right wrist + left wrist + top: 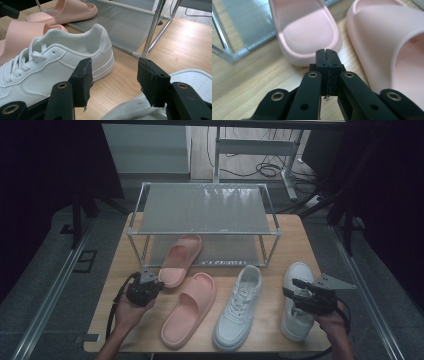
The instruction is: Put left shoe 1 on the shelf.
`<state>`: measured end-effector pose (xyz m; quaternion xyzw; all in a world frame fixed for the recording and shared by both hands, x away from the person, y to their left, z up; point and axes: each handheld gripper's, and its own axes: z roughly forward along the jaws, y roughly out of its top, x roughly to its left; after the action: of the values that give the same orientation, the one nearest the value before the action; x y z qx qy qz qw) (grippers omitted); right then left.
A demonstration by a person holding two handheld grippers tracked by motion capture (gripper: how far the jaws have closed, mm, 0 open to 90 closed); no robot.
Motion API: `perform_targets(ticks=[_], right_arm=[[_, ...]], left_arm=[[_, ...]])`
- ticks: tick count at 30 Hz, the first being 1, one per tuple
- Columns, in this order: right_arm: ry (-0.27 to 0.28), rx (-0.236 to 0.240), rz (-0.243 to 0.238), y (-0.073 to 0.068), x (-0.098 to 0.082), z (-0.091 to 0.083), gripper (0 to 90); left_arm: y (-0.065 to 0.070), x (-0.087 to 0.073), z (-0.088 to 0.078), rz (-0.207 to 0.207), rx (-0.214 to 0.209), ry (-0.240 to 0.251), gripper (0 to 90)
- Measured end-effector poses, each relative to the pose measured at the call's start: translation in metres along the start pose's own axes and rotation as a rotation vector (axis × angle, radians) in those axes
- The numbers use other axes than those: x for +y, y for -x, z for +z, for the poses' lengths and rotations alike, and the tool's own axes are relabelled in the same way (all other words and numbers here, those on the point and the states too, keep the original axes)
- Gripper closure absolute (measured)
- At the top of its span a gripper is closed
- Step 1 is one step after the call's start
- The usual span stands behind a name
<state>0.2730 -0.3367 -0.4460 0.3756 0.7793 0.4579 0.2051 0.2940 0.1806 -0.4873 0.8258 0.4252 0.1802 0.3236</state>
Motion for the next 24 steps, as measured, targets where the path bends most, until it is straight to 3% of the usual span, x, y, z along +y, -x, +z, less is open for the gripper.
perform_targets(ticks=[11,24], right_arm=[[0.006,-0.004,0.0,0.0,0.0,-0.002,46.5],[0.005,-0.004,-0.001,0.0,0.0,-0.001,46.5]], left_arm=[[0.006,-0.001,0.02,0.03,-0.01,-0.06,90.0],[0.007,0.009,0.035,0.036,-0.027,-0.073,90.0]])
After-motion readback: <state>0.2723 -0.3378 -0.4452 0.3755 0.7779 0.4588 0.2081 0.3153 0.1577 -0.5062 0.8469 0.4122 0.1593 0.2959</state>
